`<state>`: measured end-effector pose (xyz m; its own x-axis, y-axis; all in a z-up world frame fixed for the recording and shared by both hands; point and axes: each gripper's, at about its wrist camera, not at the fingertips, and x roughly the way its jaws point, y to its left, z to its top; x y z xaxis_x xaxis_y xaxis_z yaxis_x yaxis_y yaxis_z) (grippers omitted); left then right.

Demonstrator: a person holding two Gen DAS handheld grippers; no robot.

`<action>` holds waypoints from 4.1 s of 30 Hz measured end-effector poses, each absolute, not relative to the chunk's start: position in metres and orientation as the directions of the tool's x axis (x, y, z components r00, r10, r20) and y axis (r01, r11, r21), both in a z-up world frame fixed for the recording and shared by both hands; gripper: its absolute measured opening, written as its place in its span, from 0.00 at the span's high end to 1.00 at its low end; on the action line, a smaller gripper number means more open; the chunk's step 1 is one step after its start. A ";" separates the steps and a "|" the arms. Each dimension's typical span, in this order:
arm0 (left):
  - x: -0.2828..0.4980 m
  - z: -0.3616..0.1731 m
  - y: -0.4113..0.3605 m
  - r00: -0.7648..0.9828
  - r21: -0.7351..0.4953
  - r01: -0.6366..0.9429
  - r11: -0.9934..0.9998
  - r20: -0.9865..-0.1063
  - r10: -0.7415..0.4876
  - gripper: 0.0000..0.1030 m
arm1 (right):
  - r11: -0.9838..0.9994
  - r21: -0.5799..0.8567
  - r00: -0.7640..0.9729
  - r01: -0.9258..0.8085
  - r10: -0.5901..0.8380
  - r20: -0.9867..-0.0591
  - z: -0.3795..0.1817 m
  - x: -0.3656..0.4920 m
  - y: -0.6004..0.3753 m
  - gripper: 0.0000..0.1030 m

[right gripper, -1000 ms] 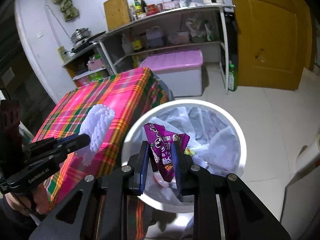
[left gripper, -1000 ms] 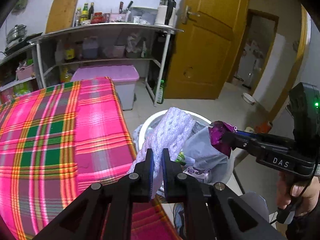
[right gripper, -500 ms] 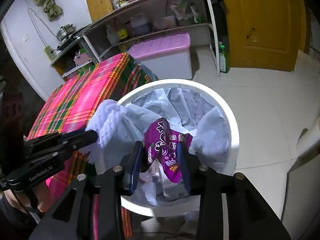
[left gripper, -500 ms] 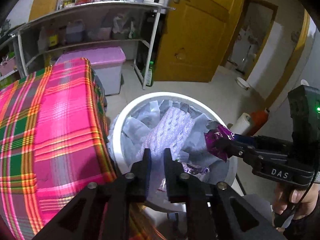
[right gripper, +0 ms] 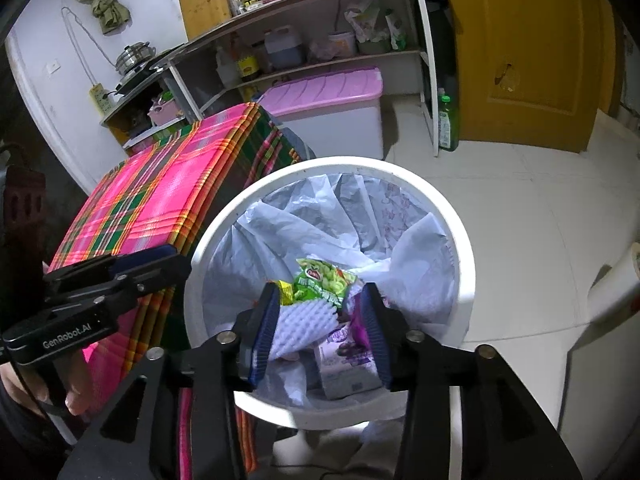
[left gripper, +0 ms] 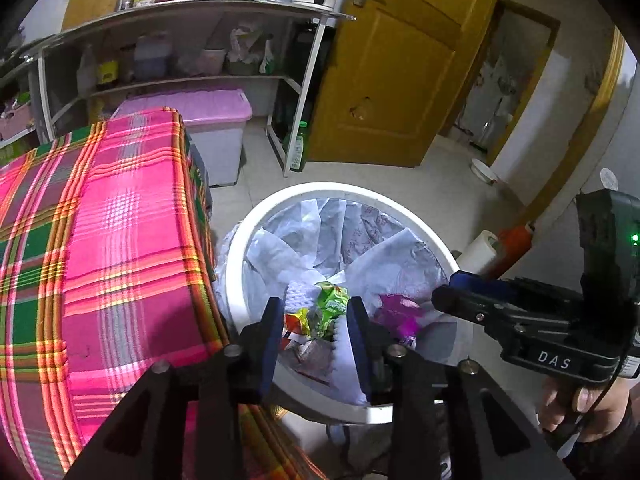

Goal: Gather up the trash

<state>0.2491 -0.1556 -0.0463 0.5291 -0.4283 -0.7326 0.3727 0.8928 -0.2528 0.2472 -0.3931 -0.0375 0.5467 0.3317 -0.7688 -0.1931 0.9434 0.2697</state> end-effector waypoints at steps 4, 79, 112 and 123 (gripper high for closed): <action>0.242 -0.041 -0.150 0.540 -0.257 0.370 0.893 -0.722 -0.432 0.68 | 0.944 0.264 0.559 -0.198 0.330 -0.760 -0.029 0.241 -0.391 0.57; 0.043 0.022 -0.077 0.771 -0.137 0.269 0.953 -0.562 -0.298 0.69 | 0.931 0.120 0.714 -0.346 0.344 -0.610 0.040 0.060 -0.316 0.57; 0.042 0.015 -0.076 0.767 -0.140 0.256 0.956 -0.572 -0.289 0.69 | 0.931 0.122 0.709 -0.345 0.344 -0.616 0.035 0.063 -0.317 0.56; 0.041 0.012 -0.076 0.763 -0.137 0.249 0.959 -0.582 -0.282 0.69 | 0.930 0.122 0.709 -0.345 0.344 -0.616 0.036 0.064 -0.317 0.56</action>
<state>0.0406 -0.0756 0.0123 0.7629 -0.2816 -0.5820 0.2492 0.9587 -0.1373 0.0636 -0.3172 0.0359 0.7086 0.3442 -0.6160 -0.3455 0.9304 0.1224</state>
